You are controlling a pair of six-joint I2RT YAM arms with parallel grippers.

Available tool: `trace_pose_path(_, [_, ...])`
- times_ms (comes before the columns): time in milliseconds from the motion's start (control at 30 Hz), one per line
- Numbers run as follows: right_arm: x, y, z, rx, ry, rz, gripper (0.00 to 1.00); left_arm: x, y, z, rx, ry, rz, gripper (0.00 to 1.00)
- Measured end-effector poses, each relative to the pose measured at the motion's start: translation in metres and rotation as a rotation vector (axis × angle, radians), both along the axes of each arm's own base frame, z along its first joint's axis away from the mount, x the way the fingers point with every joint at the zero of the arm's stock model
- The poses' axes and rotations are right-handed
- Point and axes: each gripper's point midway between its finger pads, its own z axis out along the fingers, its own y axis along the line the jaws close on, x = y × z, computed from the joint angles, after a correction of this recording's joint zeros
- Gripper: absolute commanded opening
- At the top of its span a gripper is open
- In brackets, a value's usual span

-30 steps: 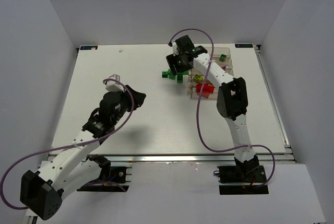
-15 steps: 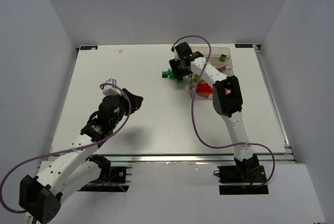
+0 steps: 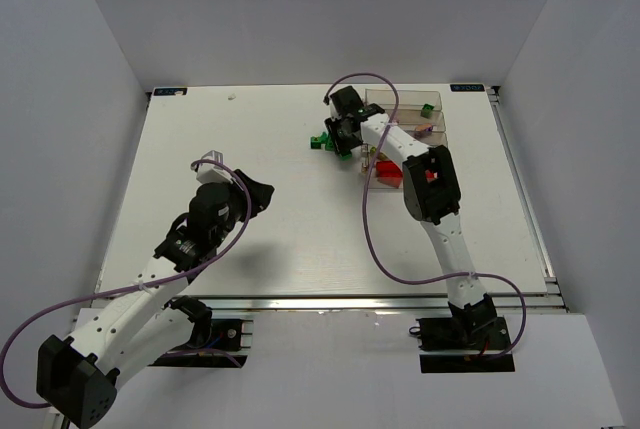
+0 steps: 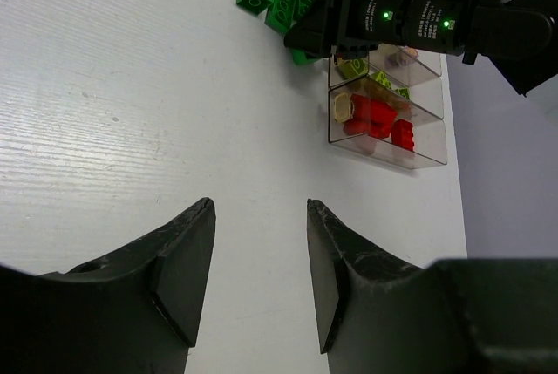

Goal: Sort the legos into containers by color

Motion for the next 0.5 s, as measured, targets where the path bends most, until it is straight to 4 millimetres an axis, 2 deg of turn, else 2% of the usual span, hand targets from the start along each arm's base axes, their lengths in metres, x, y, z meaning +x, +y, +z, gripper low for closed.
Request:
trace_pose_path(67, [0.000, 0.000, 0.000, 0.001, -0.003, 0.011, 0.24, 0.000, 0.000, 0.000, 0.000, 0.000, 0.000, 0.56])
trace_pose_path(100, [-0.002, 0.002, 0.000, 0.008, -0.002, 0.019, 0.16, 0.000, 0.000, 0.000, 0.000, 0.000, 0.000, 0.56])
trace_pose_path(233, [-0.018, 0.003, 0.003, 0.035, 0.034, 0.068, 0.02, 0.001, -0.001, -0.001, 0.001, 0.001, 0.000, 0.56])
trace_pose_path(300, [-0.028, 0.005, 0.012, 0.062, 0.048, 0.106, 0.00, 0.002, -0.001, -0.003, 0.004, 0.006, 0.000, 0.56])
trace_pose_path(400, [-0.040, 0.009, 0.045, 0.132, 0.028, 0.168, 0.00, 0.002, -0.001, -0.003, 0.004, 0.006, -0.001, 0.57])
trace_pose_path(500, [-0.042, 0.013, 0.101, 0.223, -0.057, 0.225, 0.00, 0.003, -0.002, -0.002, 0.000, 0.001, -0.001, 0.57])
